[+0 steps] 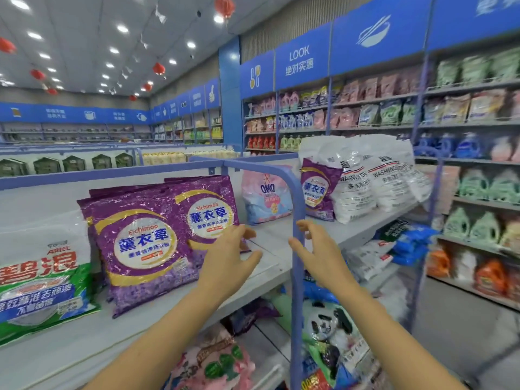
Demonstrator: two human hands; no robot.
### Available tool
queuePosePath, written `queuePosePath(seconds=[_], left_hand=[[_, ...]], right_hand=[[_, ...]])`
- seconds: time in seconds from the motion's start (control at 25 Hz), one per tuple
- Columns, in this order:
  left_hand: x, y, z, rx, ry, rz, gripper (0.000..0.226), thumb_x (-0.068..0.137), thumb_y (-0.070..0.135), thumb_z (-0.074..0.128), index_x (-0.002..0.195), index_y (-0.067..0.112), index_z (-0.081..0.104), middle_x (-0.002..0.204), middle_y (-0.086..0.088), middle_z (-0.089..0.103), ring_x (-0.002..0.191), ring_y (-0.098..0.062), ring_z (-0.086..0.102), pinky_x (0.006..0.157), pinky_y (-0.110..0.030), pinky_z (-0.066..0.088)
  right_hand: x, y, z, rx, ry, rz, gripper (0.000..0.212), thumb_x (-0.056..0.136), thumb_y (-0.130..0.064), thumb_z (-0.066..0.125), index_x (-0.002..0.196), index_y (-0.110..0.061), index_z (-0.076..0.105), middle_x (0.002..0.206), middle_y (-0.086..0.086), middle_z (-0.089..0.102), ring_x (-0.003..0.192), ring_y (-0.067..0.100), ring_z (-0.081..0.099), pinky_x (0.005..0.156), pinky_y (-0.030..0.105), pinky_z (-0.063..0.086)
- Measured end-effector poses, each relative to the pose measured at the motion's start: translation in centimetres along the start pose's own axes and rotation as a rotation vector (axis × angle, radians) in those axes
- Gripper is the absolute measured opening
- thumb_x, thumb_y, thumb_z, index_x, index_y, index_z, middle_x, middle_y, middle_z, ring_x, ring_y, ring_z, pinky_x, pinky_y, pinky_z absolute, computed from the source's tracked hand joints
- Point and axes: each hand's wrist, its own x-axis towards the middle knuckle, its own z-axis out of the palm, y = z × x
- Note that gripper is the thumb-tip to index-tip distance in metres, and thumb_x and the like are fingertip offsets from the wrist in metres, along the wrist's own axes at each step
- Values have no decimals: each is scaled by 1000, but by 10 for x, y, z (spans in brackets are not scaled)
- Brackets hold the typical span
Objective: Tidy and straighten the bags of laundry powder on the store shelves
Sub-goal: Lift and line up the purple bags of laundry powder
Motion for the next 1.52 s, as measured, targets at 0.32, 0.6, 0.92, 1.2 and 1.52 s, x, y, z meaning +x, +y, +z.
queuePosePath(seconds=[0.32, 0.6, 0.92, 1.2, 1.52], left_hand=[[56, 57, 123, -102, -112, 125, 43, 87, 25, 61, 127, 16, 48, 126, 4, 50, 107, -12, 52, 84, -19, 37], [130, 55, 257, 49, -86, -5, 50, 87, 33, 59, 132, 18, 42, 130, 3, 47, 117, -14, 46, 93, -26, 38], [175, 24, 316, 264, -79, -267, 54, 91, 40, 52, 138, 22, 33, 138, 7, 38, 125, -10, 40, 98, -22, 34], [176, 5, 314, 334, -3, -369, 54, 90, 40, 54, 136, 21, 36, 136, 6, 41, 123, -10, 43, 96, -20, 33], [183, 6, 308, 39, 213, -540, 58, 78, 34, 72, 128, 21, 46, 122, 5, 53, 104, -8, 52, 84, -18, 37]], right_hand=[[50, 114, -64, 2, 120, 167, 37, 93, -34, 52, 123, -13, 48, 121, 5, 52, 110, 20, 49, 91, 38, 43], [161, 243, -73, -22, -74, 183, 47, 90, -35, 56, 129, -12, 42, 129, 8, 49, 115, 24, 50, 94, 42, 43], [268, 322, -7, 363, -106, 184, 55, 81, -28, 69, 124, -9, 42, 122, 11, 57, 113, 28, 56, 90, 35, 46], [299, 320, 36, 169, 90, 118, 42, 86, -37, 61, 112, -4, 56, 104, 16, 66, 97, 34, 60, 72, 34, 42], [285, 322, 2, 654, -18, 68, 19, 95, -20, 50, 84, -13, 64, 80, 6, 66, 75, 23, 61, 59, 27, 47]])
